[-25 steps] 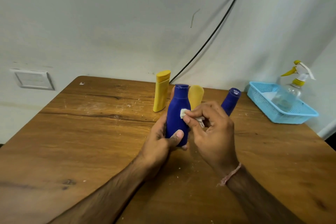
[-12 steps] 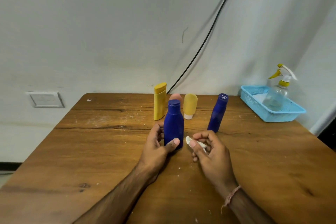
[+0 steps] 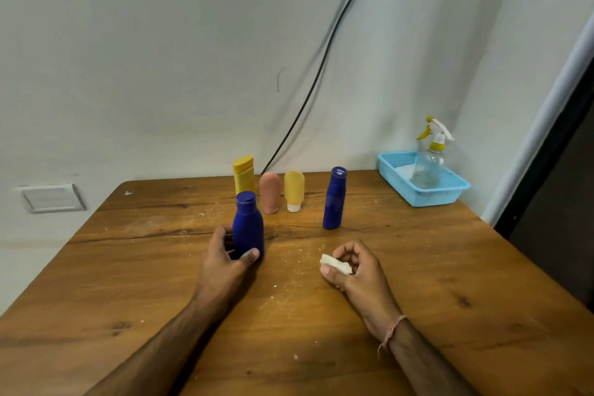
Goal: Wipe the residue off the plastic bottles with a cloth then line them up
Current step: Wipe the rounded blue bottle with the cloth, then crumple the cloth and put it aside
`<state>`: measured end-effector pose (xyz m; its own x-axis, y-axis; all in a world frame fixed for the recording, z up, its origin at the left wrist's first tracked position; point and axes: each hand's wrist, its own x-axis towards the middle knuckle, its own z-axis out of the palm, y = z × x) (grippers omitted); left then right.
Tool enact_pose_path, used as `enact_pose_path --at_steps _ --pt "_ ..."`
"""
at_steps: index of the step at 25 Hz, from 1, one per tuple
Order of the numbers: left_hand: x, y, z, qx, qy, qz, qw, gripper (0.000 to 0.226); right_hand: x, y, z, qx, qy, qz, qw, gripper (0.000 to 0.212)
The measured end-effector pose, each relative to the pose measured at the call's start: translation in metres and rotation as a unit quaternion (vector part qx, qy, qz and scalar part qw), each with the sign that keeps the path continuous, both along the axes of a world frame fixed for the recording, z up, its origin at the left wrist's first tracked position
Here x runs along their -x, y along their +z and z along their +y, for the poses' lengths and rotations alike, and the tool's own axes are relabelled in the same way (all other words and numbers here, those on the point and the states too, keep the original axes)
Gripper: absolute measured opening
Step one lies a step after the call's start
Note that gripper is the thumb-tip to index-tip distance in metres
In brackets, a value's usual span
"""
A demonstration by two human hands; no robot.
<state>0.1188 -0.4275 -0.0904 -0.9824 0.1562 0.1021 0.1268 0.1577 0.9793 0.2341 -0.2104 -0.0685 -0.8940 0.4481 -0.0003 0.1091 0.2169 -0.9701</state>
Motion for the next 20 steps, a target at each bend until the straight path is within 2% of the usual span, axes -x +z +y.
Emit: enact_pose_path --at_steps 4,7,11,13,15,18,20 --pt "-0.002 0.001 -0.001 0.017 -0.001 0.000 1.000 0.054 -0.012 0.000 0.009 0.025 -0.003 -0.004 1.000 0.005" --pt "-0.008 0.005 -0.002 0.029 -0.008 -0.007 1.000 0.067 -0.020 -0.004 0.021 0.053 0.011 0.000 0.999 0.025" --pt "-0.034 0.009 -0.007 -0.009 0.038 -0.008 0.999 0.090 -0.032 -0.004 0.023 0.093 0.023 -0.001 0.995 0.027" --pt "-0.060 0.010 -0.009 0.002 0.073 0.014 0.997 0.082 -0.037 -0.006 0.025 0.147 0.050 -0.004 0.988 0.037" --pt "-0.088 0.009 -0.012 0.016 0.075 0.025 0.997 0.064 -0.039 -0.009 0.017 0.212 0.089 -0.006 0.973 0.052" --pt "-0.118 0.008 -0.002 -0.012 -0.016 -0.018 1.000 0.038 -0.040 -0.014 0.001 0.216 0.118 0.004 0.969 0.051" --pt "-0.131 0.008 0.012 -0.002 -0.100 -0.038 0.994 0.038 -0.043 -0.015 -0.012 0.219 0.117 0.026 0.968 0.040"
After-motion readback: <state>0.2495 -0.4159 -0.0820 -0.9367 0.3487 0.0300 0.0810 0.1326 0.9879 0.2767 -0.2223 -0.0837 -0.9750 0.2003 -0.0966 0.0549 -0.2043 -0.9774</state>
